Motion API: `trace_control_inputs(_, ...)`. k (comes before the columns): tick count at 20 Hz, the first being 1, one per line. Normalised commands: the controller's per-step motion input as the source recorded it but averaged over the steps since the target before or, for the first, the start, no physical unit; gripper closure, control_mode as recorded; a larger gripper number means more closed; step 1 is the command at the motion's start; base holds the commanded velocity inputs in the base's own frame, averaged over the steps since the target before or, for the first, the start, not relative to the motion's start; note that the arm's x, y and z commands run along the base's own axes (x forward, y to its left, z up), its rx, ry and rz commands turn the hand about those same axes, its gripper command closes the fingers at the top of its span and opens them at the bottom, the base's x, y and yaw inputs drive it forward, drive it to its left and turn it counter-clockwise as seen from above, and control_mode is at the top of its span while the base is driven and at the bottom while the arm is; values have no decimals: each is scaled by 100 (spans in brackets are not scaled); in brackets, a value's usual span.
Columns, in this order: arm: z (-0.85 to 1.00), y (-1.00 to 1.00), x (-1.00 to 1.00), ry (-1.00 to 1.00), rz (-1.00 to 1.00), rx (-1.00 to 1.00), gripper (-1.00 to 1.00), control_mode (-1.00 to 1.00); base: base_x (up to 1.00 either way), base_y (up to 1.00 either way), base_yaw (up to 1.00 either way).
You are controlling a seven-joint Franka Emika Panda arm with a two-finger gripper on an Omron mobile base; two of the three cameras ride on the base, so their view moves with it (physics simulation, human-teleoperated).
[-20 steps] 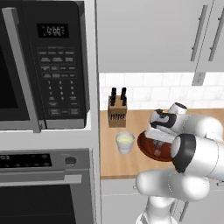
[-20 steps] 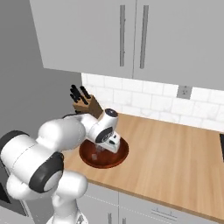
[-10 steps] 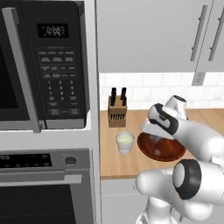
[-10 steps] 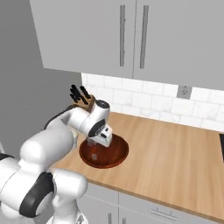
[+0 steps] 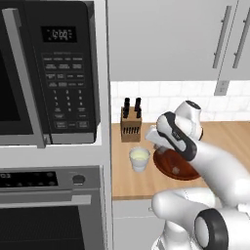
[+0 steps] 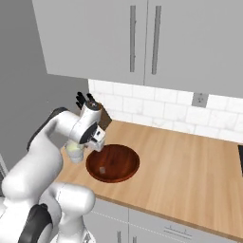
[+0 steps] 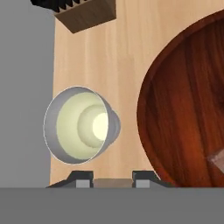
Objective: Grab a lemon wedge from the fridge and one ice cube from the ice bowl, and put them in the glass of lemonade.
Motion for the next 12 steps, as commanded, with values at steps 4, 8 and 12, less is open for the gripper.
trace_control_inputs(4,-8,66,23,1,-2,0,100,-100,0,0,0)
trace_control_inputs(8,-15,40,81,2,-5,0,100,-100,0,0,0)
trace_control_inputs(12,-20,27,81,2,-2,0,100,-100,0,0,0)
